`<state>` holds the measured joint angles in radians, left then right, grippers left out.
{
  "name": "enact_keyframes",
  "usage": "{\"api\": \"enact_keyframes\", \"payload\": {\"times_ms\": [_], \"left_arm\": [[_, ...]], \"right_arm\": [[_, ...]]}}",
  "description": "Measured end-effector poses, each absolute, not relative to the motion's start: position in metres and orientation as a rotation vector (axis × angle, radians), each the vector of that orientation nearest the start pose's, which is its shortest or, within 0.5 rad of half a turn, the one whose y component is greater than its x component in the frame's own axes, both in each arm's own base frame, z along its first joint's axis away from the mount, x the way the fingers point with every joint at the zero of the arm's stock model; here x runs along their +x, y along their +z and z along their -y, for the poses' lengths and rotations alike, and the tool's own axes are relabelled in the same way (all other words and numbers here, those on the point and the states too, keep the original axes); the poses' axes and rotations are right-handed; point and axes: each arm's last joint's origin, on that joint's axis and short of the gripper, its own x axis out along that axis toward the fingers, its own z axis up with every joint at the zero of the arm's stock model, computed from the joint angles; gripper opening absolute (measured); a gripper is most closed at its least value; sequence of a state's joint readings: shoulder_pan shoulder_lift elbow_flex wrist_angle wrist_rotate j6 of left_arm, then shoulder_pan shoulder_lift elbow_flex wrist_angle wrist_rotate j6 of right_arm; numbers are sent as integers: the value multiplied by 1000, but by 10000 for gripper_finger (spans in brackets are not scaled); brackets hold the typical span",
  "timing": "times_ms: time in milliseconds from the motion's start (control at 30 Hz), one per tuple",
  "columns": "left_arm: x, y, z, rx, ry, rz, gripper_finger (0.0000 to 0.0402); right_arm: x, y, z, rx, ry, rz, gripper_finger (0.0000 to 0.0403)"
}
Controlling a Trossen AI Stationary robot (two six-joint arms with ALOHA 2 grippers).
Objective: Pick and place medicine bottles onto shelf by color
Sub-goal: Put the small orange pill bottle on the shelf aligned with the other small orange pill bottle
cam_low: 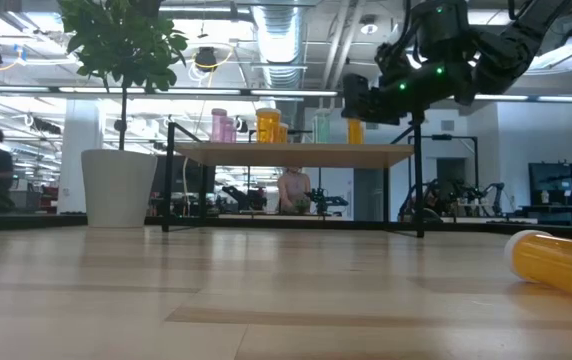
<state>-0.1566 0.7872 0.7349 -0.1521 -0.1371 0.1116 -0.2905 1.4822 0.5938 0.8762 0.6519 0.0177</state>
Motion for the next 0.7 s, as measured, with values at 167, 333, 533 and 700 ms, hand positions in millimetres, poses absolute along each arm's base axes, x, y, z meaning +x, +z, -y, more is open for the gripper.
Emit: {"api": "enact_keyframes", "payload": {"times_ms": [167,333,533,700], "left_arm": [[174,318,24,141,-31,-203,258],[174,317,23,143,-31,-215,258],[174,317,23,143,-31,-216,258],[174,317,23,143,-31,-216,258]], "right_arm": [[271,216,99,17,-940,23,215],[271,217,99,-6,-941,32,215],[271,228,95,-29,-928,107,215],[264,249,83,-30,-889,172,215]]}}
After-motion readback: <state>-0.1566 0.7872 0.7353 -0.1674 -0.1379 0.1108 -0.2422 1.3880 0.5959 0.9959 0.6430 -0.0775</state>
